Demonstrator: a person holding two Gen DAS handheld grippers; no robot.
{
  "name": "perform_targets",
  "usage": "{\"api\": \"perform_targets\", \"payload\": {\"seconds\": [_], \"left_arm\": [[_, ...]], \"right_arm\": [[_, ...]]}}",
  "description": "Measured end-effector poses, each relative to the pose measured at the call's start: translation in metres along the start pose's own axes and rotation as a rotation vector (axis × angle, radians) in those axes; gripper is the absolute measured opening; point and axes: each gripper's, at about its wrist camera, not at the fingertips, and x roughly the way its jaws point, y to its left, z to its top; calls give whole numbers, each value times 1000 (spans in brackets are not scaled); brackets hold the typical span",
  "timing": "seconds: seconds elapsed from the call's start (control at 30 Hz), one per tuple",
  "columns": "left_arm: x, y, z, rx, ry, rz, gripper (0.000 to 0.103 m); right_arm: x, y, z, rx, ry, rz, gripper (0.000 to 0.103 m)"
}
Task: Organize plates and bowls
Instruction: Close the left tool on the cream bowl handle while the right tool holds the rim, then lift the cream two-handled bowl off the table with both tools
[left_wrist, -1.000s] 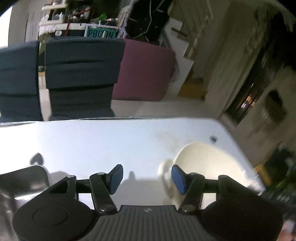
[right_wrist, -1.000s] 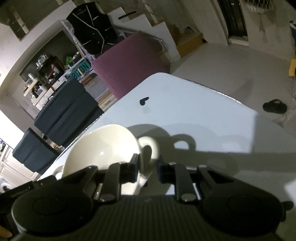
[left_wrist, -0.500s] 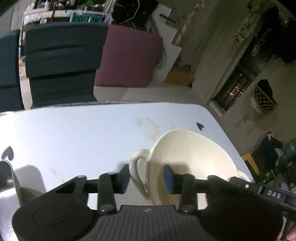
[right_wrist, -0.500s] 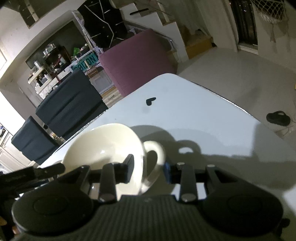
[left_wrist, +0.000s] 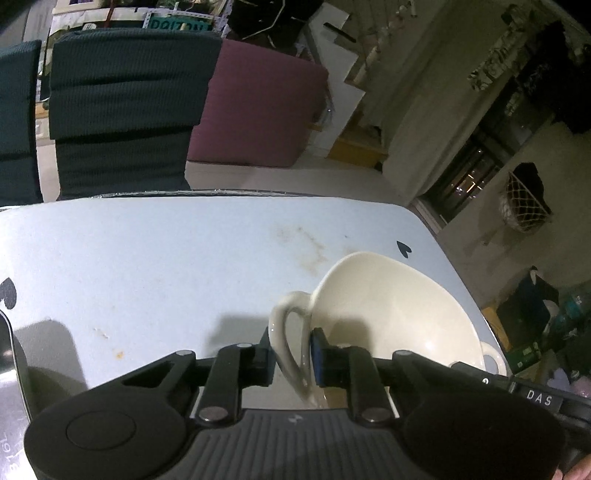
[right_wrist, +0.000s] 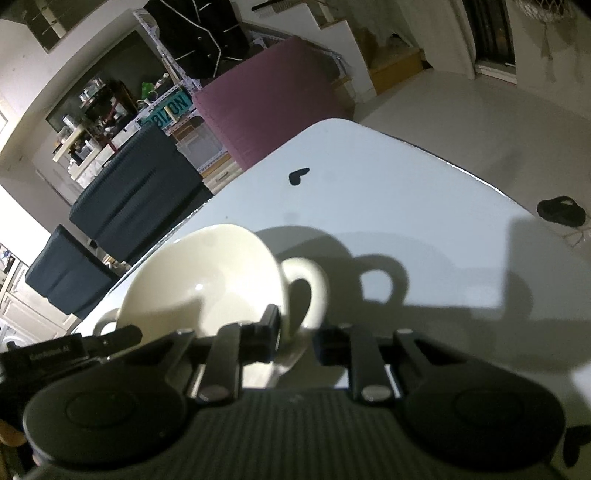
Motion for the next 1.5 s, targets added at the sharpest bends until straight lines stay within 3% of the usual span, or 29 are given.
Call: {"api": "perform_targets", "payload": {"seconds": [0.83,1.03,1.33,1.5], "left_arm": [[-22,-15,-18,35,-87,3,20],[-23,-20,-22,38,-69,17,20],[-10,-13,-20,6,-28,9,21],[-5,-13,-13,17,-20,9,23]], "right_arm": [[-13,11,-3,-110,-65,-41,22],[-18,9,-2,-95,-77,-34,22],[-3,1,-3,-54,0,-36,23],[7,1,6,-39,-7,-39,33]]}}
